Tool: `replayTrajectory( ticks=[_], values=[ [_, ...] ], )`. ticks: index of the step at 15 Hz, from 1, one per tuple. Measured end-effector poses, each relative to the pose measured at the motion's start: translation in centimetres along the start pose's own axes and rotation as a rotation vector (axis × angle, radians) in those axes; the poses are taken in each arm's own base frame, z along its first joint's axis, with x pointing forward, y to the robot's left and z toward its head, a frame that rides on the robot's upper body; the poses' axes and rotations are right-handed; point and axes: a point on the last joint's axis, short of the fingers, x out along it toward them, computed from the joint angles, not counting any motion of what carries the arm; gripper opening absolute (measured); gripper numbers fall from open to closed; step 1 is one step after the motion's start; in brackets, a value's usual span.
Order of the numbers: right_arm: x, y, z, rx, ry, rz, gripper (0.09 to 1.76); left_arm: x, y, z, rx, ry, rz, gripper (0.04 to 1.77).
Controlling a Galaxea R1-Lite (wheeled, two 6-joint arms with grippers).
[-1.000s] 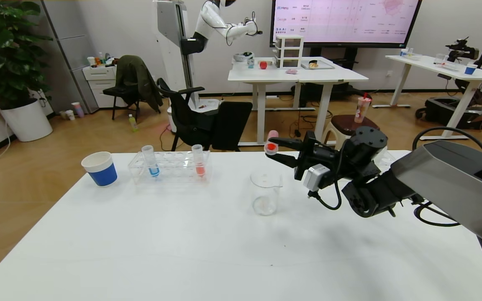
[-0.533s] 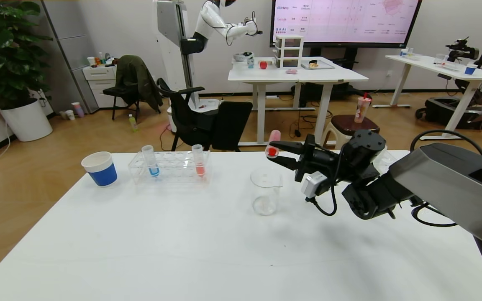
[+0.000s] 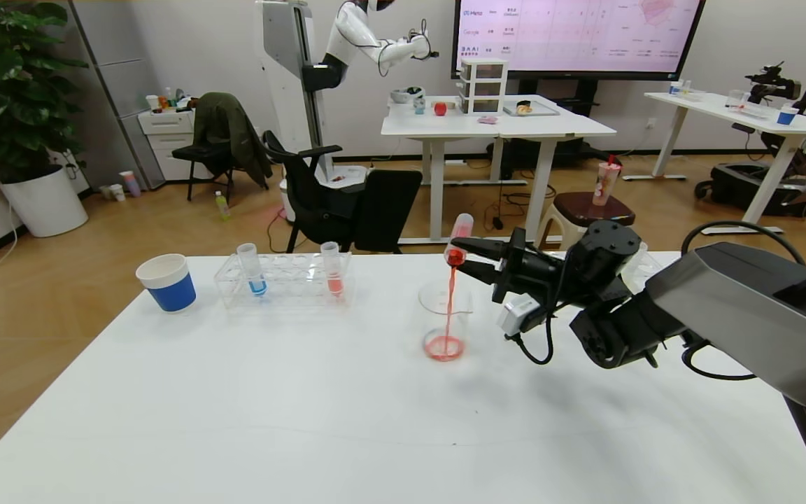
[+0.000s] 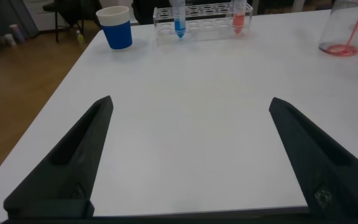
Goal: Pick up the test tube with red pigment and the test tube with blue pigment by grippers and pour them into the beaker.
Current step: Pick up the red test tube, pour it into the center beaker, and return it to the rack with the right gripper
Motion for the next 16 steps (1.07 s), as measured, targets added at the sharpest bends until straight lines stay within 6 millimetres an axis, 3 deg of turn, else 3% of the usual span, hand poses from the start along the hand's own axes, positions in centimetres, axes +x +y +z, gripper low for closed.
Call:
replayTrajectory(
  ticks=[9, 16],
  values=[
    [0.21, 0.45, 0.51, -0.170, -0.006, 0.009, 0.51, 0.00, 0.00, 0.00, 0.000, 0.000, 0.000, 1.75],
    [-0.01, 0.62, 0.56, -0.178, 0.029, 0.014, 0.51, 0.00, 0.00, 0.00, 0.000, 0.000, 0.000, 1.75]
  ],
)
